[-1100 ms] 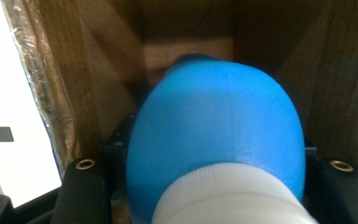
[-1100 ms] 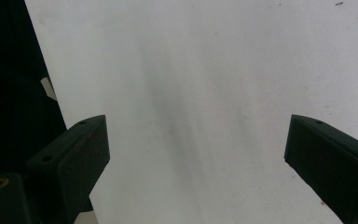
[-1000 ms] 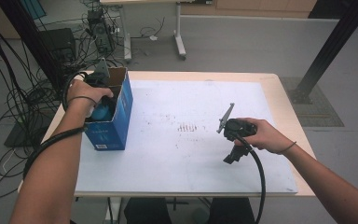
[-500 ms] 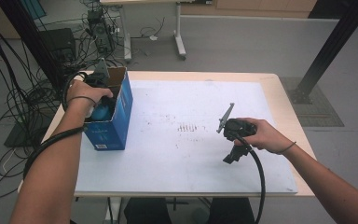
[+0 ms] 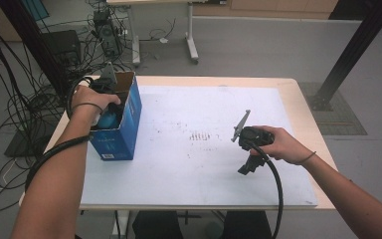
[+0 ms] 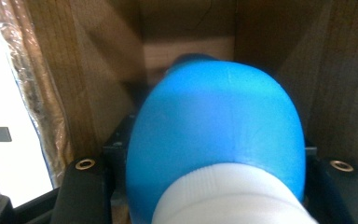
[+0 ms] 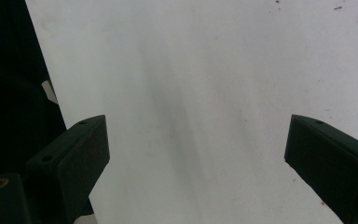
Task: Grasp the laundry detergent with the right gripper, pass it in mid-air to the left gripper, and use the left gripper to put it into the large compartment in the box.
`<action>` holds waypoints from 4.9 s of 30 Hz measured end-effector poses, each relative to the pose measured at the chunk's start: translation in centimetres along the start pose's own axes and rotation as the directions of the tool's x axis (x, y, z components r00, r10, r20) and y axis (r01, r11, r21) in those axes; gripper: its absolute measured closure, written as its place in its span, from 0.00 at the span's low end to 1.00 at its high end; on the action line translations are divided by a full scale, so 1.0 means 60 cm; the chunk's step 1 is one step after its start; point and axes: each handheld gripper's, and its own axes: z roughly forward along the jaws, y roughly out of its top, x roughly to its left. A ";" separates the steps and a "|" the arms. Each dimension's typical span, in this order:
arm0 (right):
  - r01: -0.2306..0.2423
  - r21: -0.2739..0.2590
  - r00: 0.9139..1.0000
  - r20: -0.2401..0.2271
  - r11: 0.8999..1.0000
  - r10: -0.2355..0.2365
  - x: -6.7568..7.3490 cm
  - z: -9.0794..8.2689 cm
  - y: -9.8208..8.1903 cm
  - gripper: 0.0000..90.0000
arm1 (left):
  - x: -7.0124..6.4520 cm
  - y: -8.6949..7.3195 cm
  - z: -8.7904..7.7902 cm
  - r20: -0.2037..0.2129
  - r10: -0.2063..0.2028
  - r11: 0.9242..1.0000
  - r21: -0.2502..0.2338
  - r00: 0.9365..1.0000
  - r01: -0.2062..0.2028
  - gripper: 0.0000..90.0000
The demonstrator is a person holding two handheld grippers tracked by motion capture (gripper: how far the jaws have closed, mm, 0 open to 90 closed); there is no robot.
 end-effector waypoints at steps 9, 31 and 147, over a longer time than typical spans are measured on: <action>0.001 0.002 1.000 0.001 1.000 -0.001 0.000 0.000 -0.001 0.07 | 0.002 0.000 0.000 0.004 -0.002 1.000 0.000 1.000 0.002 0.43; 0.002 0.004 1.000 -0.002 1.000 -0.002 -0.001 0.000 0.001 0.07 | 0.004 0.000 0.000 0.008 -0.004 1.000 0.001 1.000 0.004 0.43; -0.033 -0.005 0.999 0.010 0.999 0.033 0.007 -0.031 0.017 0.06 | -0.267 -0.138 -0.153 0.049 0.422 0.902 -0.118 0.905 -0.414 0.05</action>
